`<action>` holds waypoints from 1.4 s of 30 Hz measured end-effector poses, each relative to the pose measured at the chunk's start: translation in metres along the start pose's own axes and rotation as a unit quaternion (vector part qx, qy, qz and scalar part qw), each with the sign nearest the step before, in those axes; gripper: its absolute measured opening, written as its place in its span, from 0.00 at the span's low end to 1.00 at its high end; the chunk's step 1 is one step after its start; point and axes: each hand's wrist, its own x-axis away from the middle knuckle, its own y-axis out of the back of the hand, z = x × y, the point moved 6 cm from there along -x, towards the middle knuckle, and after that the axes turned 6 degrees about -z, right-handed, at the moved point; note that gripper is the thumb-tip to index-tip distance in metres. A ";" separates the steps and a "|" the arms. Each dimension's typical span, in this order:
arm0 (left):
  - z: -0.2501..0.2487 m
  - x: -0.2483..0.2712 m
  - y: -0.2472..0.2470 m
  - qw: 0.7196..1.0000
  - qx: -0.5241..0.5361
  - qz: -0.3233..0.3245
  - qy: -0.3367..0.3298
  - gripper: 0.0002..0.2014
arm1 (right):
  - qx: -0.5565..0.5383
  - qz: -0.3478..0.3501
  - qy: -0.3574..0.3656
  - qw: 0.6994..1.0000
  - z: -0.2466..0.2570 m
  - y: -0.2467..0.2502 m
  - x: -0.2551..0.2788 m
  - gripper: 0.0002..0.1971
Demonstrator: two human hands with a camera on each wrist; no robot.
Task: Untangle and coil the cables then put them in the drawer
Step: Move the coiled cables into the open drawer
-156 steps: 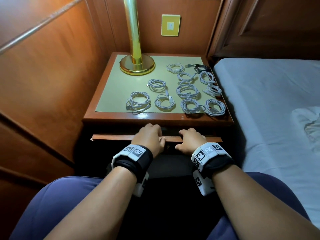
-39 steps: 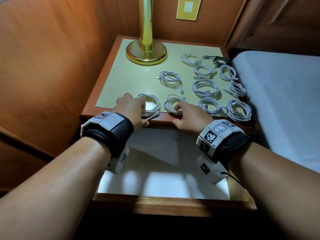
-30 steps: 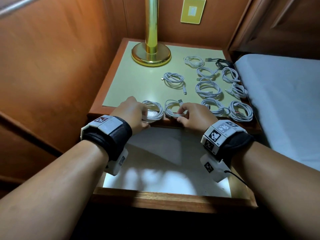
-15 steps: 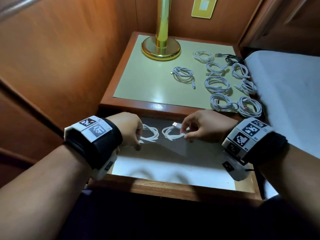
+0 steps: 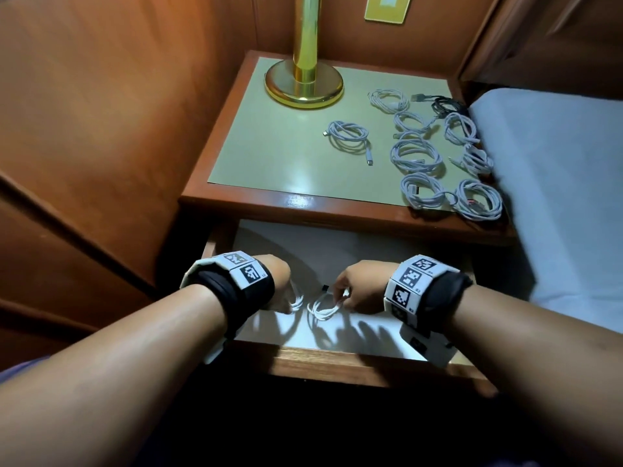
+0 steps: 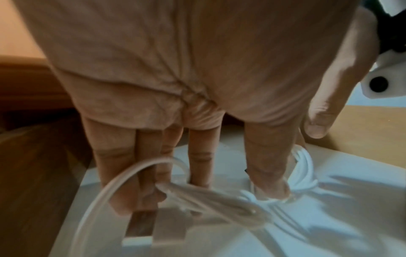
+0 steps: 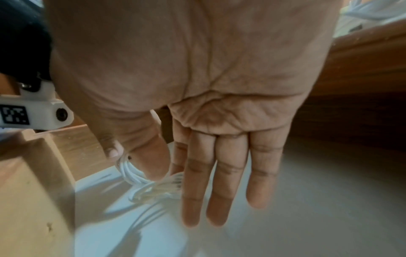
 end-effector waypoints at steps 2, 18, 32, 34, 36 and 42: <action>0.001 0.000 -0.003 1.000 -0.019 0.011 -0.006 0.28 | 0.016 0.013 -0.007 1.000 -0.002 -0.009 -0.003 0.12; -0.010 -0.023 -0.014 0.995 -0.055 0.001 -0.078 0.23 | 0.039 0.023 -0.061 0.997 -0.010 -0.018 -0.011 0.10; -0.003 -0.033 -0.026 0.989 -0.115 0.037 -0.080 0.18 | -0.007 0.019 -0.007 1.000 0.018 -0.027 -0.005 0.17; -0.011 -0.035 -0.025 0.986 -0.097 0.019 -0.136 0.19 | 0.011 0.022 -0.008 1.000 0.018 -0.025 -0.004 0.18; -0.020 -0.034 -0.024 0.980 -0.078 -0.008 -0.181 0.18 | 0.009 0.022 -0.002 1.000 0.016 -0.015 -0.002 0.17; -0.022 -0.037 -0.027 0.978 -0.047 0.004 -0.202 0.21 | -0.099 -0.157 0.021 0.982 -0.010 0.067 0.034 0.11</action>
